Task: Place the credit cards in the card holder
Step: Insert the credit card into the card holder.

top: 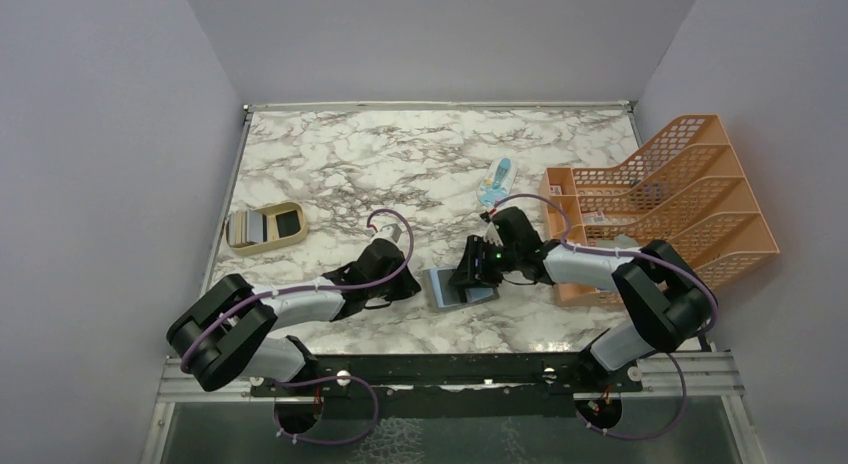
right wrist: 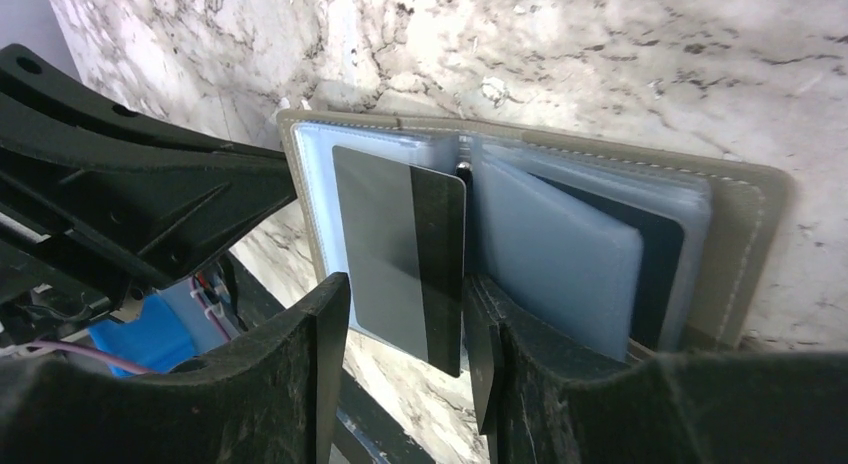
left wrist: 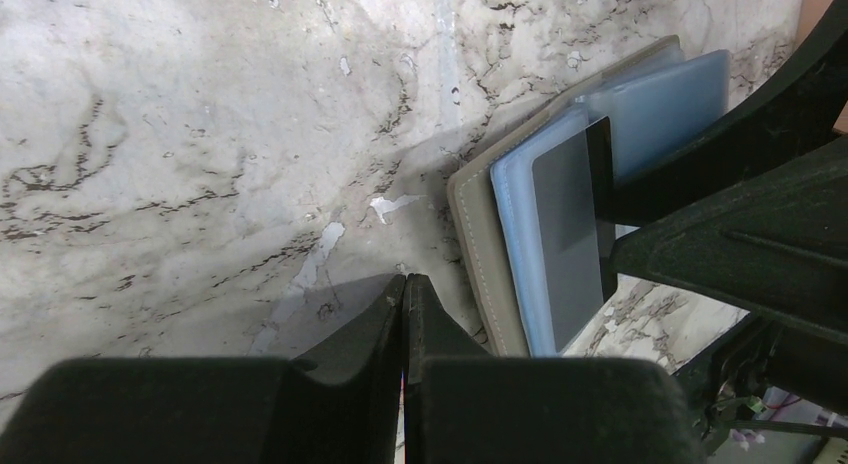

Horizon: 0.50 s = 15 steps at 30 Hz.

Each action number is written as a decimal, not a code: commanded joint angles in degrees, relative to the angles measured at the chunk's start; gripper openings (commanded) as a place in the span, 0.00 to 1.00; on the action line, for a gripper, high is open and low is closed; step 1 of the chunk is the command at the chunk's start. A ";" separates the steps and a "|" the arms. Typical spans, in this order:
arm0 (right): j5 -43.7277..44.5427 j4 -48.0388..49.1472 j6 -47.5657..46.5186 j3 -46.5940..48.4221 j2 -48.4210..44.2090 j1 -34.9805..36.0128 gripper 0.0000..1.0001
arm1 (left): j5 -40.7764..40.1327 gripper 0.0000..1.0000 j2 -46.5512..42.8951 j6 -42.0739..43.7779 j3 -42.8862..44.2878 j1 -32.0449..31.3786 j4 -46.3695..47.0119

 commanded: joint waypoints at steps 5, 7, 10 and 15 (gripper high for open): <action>0.16 0.35 -0.19 2.79 1.01 2.84 0.44 | 4.77 0.05 3.46 -1.11 0.88 -0.55 1.51; 0.46 0.23 -0.23 3.22 1.25 3.32 0.42 | 5.06 0.05 4.35 -1.12 1.42 -0.68 1.82; 1.21 0.15 -0.89 4.12 1.88 3.99 0.36 | 5.01 0.05 5.29 -0.75 2.04 -0.76 1.94; 3.31 -3.58 -3.60 6.92 3.97 4.72 0.33 | 3.94 0.05 6.06 0.98 3.87 -0.77 -0.40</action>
